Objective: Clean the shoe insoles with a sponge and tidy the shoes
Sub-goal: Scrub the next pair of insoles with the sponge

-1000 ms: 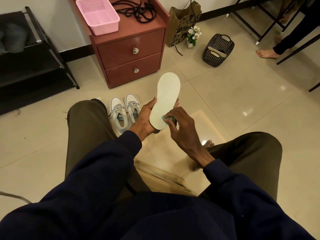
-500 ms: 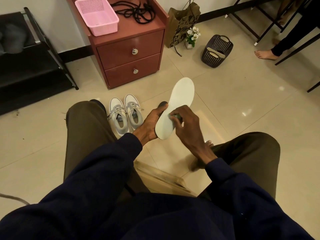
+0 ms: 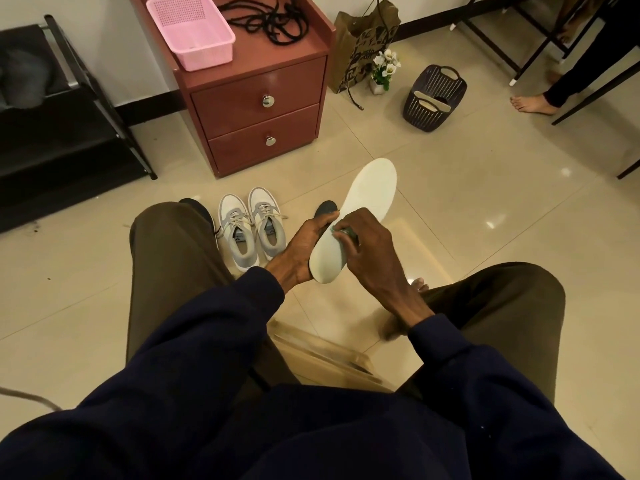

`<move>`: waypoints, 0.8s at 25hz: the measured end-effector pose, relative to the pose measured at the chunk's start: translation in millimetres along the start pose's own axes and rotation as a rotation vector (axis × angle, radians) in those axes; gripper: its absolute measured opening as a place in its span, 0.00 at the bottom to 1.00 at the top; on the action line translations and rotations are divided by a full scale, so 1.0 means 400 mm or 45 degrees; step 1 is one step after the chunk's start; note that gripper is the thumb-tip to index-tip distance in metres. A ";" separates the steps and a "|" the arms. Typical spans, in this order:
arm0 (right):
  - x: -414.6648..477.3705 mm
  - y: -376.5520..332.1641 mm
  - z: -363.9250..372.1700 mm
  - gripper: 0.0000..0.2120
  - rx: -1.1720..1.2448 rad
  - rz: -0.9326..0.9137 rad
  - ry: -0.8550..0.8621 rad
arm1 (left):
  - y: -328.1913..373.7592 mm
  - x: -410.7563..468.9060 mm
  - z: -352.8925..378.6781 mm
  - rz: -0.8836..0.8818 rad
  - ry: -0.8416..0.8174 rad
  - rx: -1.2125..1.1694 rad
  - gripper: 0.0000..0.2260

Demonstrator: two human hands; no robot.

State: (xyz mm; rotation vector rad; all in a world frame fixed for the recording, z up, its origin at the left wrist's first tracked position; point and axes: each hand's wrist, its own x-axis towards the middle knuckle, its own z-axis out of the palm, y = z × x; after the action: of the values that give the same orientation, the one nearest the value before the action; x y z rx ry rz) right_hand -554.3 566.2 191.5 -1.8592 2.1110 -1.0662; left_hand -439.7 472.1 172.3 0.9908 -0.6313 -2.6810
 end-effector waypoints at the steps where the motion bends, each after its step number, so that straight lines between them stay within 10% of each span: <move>1: 0.004 0.009 0.006 0.02 -0.015 0.002 0.011 | -0.002 0.001 -0.004 -0.008 0.021 -0.011 0.14; 20: 0.003 0.243 0.086 0.01 0.061 0.941 -0.016 | -0.079 0.212 -0.104 0.383 0.277 0.469 0.23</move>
State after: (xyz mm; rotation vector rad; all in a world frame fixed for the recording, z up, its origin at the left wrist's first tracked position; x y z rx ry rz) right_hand -615.8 549.7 110.2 -0.8981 2.4118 -0.8854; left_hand -477.6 458.1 81.4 1.1480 -1.1500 -2.2032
